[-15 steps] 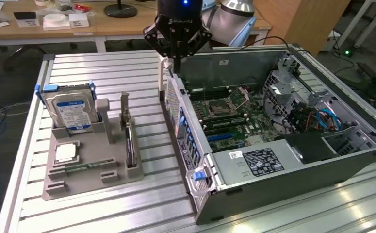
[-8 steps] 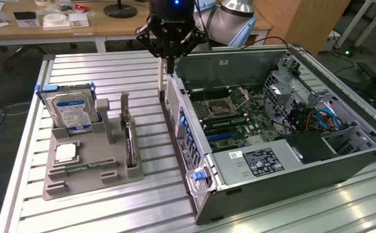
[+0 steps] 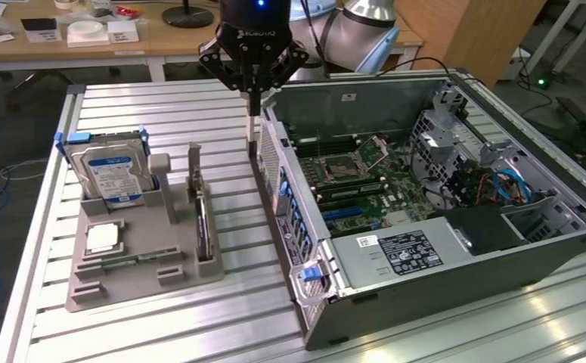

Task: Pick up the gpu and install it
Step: 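Reach for the gpu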

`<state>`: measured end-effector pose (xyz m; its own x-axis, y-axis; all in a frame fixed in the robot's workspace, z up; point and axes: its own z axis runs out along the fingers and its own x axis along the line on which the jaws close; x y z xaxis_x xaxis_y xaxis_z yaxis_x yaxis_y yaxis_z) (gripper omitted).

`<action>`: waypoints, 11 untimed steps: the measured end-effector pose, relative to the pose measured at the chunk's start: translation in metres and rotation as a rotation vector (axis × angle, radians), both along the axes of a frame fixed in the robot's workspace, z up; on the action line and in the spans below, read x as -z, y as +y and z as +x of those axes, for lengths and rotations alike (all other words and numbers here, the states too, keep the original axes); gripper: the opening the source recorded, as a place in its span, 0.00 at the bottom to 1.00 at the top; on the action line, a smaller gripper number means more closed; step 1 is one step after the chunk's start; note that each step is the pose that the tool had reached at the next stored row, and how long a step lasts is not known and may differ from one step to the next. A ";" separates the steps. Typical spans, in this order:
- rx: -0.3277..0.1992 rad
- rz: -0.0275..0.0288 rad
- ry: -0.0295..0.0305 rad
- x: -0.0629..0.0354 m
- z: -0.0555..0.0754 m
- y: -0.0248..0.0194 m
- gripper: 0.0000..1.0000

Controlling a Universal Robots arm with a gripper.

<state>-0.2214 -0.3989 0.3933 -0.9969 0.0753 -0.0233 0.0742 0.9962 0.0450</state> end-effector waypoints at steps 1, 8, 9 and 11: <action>0.000 0.0000 0.0000 0.0000 -0.002 0.0000 0.11; 0.000 0.0001 -0.0001 0.0001 -0.015 -0.0001 0.11; 0.000 0.0000 0.0000 0.0000 -0.016 -0.0001 0.11; 0.000 0.0001 0.0000 0.0000 -0.020 -0.0001 0.11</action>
